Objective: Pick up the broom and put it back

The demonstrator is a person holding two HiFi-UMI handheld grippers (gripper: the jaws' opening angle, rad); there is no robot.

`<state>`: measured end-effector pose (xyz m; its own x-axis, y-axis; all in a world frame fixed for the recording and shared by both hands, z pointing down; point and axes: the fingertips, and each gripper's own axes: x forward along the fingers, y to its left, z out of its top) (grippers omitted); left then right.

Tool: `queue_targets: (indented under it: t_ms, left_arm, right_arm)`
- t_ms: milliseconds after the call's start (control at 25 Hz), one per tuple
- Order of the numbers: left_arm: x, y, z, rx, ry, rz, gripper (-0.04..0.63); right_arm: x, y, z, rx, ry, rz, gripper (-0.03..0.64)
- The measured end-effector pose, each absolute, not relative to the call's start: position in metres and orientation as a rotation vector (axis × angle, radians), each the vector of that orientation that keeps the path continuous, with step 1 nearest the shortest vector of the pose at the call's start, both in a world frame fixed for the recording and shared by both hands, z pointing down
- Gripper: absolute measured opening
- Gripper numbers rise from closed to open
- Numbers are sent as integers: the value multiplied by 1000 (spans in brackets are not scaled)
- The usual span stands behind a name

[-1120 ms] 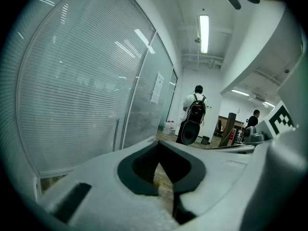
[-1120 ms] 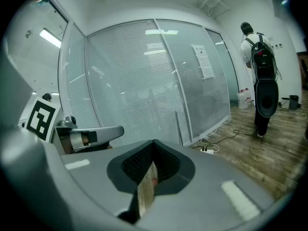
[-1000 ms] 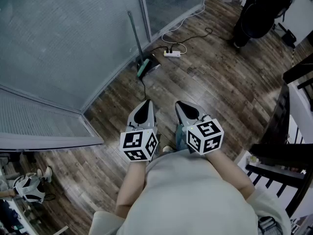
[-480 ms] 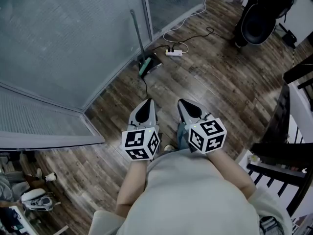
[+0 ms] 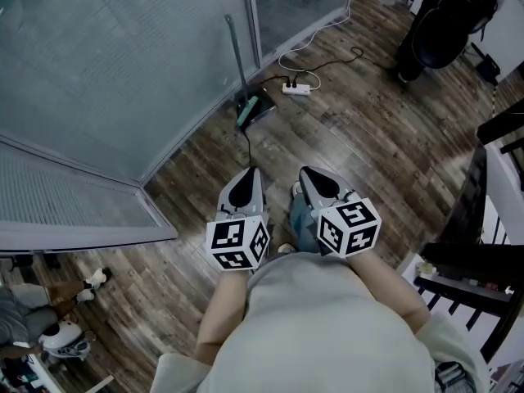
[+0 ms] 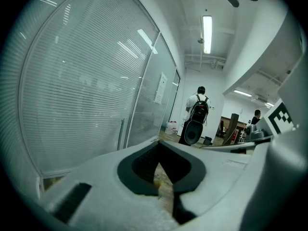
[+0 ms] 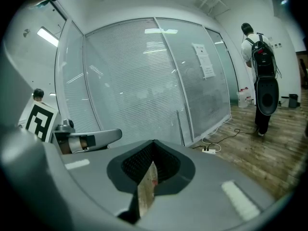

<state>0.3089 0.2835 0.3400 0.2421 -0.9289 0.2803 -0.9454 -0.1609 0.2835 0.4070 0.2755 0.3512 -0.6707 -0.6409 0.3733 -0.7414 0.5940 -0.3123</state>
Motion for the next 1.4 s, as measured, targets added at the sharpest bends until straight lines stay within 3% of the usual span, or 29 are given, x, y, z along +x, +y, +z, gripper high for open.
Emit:
queue_targets:
  t_ms: [720, 1400]
  left_arm:
    - [261, 185, 343, 2023, -1805, 39, 8]
    - [206, 22, 330, 1933, -1918, 25, 8]
  right_arm:
    - [360, 154, 346, 1025, -2630, 643, 5]
    - [300, -15, 335, 857, -2671, 559, 5]
